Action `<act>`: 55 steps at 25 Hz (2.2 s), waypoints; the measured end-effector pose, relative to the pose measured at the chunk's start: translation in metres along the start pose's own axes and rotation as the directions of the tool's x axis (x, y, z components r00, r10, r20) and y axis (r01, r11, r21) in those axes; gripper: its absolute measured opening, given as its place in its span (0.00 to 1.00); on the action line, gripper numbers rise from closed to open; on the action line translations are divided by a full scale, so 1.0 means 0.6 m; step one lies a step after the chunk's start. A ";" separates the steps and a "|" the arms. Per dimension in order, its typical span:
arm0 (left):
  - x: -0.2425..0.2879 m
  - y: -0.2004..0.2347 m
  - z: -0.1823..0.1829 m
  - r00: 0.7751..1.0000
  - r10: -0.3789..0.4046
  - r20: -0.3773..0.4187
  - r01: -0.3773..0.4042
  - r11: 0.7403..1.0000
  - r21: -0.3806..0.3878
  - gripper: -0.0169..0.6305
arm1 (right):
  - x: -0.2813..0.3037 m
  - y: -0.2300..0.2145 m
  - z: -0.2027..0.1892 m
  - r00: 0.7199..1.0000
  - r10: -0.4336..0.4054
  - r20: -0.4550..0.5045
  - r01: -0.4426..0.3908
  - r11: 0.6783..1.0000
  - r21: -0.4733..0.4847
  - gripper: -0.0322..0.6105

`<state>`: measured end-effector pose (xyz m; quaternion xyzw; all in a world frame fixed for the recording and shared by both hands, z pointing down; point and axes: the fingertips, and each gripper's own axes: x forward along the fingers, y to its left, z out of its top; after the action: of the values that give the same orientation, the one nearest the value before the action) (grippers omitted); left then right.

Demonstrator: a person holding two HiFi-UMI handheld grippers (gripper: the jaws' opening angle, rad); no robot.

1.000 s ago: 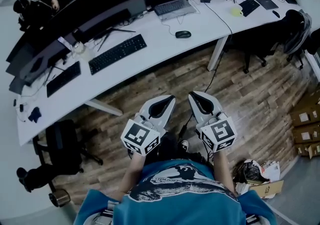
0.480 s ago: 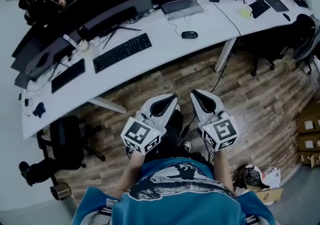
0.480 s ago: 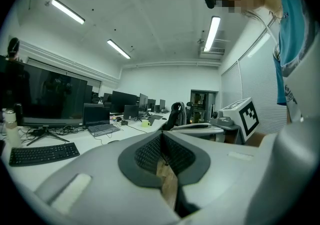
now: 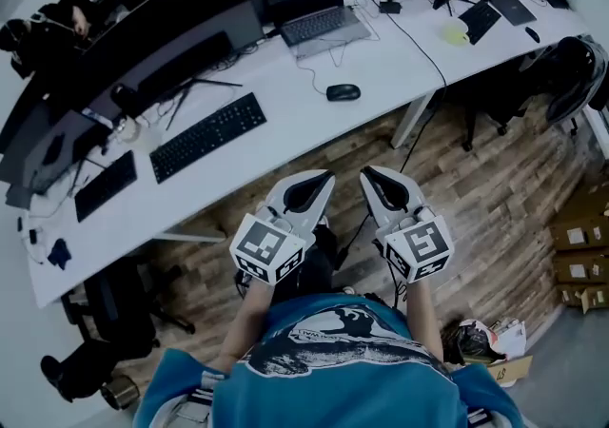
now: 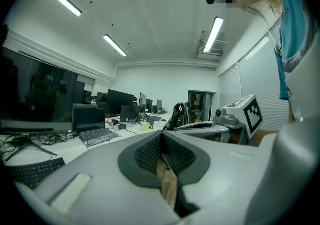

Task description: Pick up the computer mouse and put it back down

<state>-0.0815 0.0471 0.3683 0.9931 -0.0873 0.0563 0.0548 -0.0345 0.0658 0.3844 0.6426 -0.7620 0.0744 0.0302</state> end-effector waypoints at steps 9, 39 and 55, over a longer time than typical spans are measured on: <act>0.096 0.182 0.018 1.000 0.000 -0.003 0.000 0.999 -0.048 0.05 | 0.143 -0.093 0.006 0.997 -0.031 -0.067 0.033 0.999 0.032 0.10; 0.198 0.383 0.002 0.978 0.210 -0.001 -0.208 0.965 -0.159 0.05 | 0.380 -0.251 -0.037 0.956 0.166 -0.243 -0.169 0.986 0.007 0.13; 0.264 0.325 -0.045 0.855 0.513 -0.074 -0.516 0.830 -0.213 0.05 | 0.417 -0.336 -0.174 0.768 0.449 -0.457 -0.517 0.856 -0.027 0.20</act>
<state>0.0356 -0.1671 0.4337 0.9198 -0.3566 0.0656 0.1503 0.1154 -0.1950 0.5380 0.3870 -0.8785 0.1633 0.2277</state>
